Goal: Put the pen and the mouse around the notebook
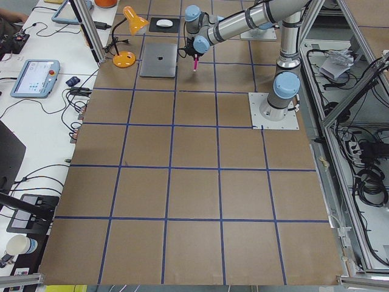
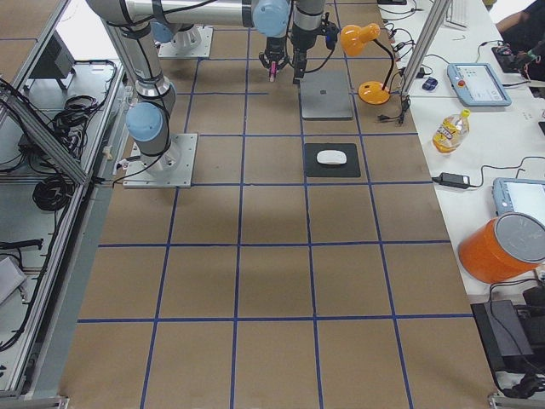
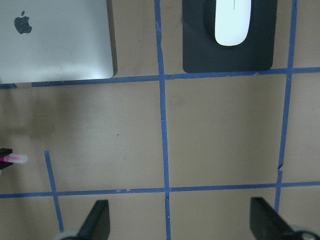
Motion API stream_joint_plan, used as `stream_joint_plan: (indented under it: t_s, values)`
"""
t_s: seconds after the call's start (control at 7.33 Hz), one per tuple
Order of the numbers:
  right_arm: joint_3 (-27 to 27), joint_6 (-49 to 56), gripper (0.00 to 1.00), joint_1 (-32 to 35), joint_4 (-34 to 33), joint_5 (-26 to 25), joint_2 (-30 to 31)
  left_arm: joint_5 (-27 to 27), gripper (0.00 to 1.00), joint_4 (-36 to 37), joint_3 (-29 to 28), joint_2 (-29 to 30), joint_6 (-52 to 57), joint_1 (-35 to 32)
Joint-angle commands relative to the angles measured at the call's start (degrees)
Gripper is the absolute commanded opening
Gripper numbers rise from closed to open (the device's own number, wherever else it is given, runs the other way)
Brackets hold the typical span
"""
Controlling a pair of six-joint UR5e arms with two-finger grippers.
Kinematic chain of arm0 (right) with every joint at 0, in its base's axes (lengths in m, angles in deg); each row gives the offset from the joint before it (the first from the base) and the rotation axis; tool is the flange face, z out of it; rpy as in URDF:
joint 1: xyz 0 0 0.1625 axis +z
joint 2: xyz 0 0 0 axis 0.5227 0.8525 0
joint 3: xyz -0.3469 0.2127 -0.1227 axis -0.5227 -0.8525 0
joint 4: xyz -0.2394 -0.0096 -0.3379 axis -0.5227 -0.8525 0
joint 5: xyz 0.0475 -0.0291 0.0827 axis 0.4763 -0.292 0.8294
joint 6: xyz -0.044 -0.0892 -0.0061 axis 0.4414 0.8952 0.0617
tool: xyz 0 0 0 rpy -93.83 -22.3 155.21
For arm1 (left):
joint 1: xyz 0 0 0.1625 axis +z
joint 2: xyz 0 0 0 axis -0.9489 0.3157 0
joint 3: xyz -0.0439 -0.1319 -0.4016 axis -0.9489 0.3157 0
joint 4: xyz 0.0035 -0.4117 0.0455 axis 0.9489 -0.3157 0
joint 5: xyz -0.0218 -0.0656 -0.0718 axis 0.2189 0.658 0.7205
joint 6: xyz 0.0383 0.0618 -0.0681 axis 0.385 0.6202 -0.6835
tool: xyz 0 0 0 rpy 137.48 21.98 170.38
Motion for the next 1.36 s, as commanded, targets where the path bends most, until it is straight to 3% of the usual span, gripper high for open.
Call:
stream_joint_plan:
  t_s: [0.0,0.14,0.41,0.82,1.23]
  values:
    - [-0.79,-2.88,1.00,1.59,-0.95,0.73,0.75,0.03,0.00,0.08,-0.77,0.78,-6.12,-0.53]
    - [-3.05,-2.88,1.00,1.68,-1.49,0.82,0.49,0.37,0.00,-0.01,-1.38,1.13,-8.18,-0.62]
    - [-11.12,-3.76,1.00,1.86,3.59,0.47,-4.14,0.03,0.01,1.91,-3.75,4.10,-8.63,-2.63]
    - [-12.74,-2.97,1.00,1.33,1.67,0.73,-5.84,-0.15,0.06,1.92,-5.17,6.57,-8.37,-4.57]
    - [-13.10,-3.23,1.00,-0.07,0.53,0.91,-5.93,0.02,0.28,1.92,-5.34,8.34,-8.37,-4.57]
